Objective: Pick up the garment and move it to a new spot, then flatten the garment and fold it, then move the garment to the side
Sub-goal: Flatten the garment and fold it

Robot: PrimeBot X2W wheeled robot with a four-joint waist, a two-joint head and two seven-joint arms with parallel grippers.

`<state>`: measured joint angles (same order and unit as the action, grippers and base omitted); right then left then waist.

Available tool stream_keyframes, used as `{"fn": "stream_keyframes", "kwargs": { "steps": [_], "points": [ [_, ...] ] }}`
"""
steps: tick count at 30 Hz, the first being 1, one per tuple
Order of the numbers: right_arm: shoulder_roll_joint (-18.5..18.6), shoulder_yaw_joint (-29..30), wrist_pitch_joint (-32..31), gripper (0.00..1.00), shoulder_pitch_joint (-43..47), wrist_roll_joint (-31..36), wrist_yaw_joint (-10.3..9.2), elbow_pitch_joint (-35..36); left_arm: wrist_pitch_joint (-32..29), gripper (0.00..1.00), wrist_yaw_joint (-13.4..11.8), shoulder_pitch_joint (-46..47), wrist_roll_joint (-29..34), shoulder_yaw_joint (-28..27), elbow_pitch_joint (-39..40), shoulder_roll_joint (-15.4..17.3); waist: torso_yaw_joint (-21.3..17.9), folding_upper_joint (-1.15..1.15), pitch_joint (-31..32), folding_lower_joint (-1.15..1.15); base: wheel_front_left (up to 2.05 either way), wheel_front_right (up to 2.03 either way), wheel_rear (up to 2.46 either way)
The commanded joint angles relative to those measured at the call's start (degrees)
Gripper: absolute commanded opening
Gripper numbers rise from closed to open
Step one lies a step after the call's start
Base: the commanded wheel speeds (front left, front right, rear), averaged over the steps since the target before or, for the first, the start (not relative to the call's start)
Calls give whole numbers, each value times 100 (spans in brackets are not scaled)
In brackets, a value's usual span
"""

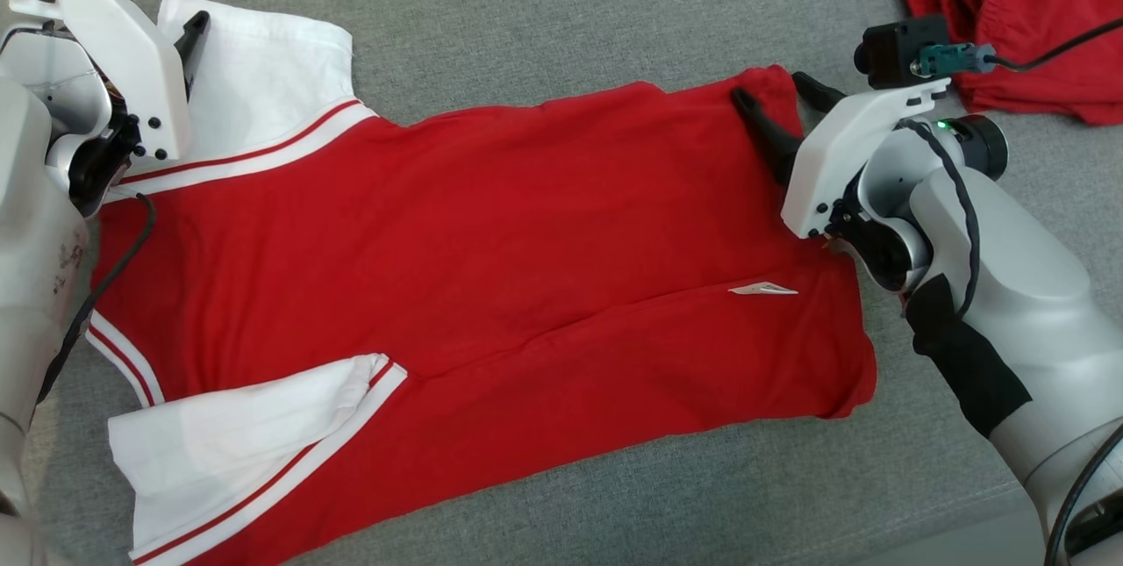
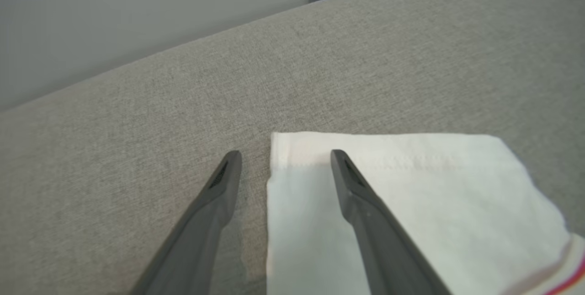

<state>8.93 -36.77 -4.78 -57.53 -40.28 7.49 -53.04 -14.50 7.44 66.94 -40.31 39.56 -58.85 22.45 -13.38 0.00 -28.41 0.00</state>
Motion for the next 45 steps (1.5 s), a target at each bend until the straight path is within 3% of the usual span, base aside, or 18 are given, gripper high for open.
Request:
{"fn": "stream_keyframes", "kwargs": {
  "steps": [1, 5, 6, 7, 8, 9, 14, 25, 35, 41, 45],
  "points": [
    [-58, -105, -97, 100, -3, -66, 1, -94, 0, 100, 5, 80, -52, 70, -62, -8, -22, 0, -36, 0, 0, 0, 0],
    [-91, -281, -228, 100, -107, -169, 1, -157, -138, 100, 6, 150, -234, 73, -302, -75, -53, 0, -90, 0, 0, 0, 0],
    [-93, -321, -304, 100, -131, -197, 1, -194, -201, 97, 6, 119, -319, 86, -313, -127, -56, 0, -96, 0, 0, 0, 0],
    [-97, -360, -385, 100, -148, -239, 1, -232, -175, 84, 6, 129, -374, 77, -324, -135, -55, 0, -103, 0, 0, 0, 0],
    [-106, -409, -436, 64, -156, -279, 1, -228, -172, 20, 6, 137, -396, 104, -355, -132, -51, 0, -106, 0, 0, 0, 0],
    [-99, -432, -446, 0, -171, -325, 1, -213, -209, 0, 6, 117, -423, 147, -381, -148, -43, 0, -101, 0, 0, 0, 0],
    [21, -513, -340, 0, -240, -446, 0, -221, 63, 0, 5, 118, -547, 173, -395, -147, 40, 0, -12, 0, 0, 0, 0],
    [162, -392, 1001, 0, -118, -418, 0, -521, 1382, 0, 5, -276, -834, 253, 68, -202, 428, 0, 494, 0, 0, 0, 0],
    [376, -392, 1860, 0, 713, -549, 0, -563, 2677, 0, 5, -1552, -1113, 420, 977, -263, 915, 0, 1190, 0, 0, 0, 0],
    [533, -101, 2004, 0, 1315, -544, 0, -220, 2949, 0, -250, -2480, -1139, 148, 1644, -353, 1065, 0, 1497, 0, 0, 0, 0],
    [679, 408, 2006, 0, 1816, -288, 0, 341, 2971, 0, -518, -3097, -988, -178, 2326, -407, 1148, 0, 1639, 0, 0, 0, 0]
  ]
}}
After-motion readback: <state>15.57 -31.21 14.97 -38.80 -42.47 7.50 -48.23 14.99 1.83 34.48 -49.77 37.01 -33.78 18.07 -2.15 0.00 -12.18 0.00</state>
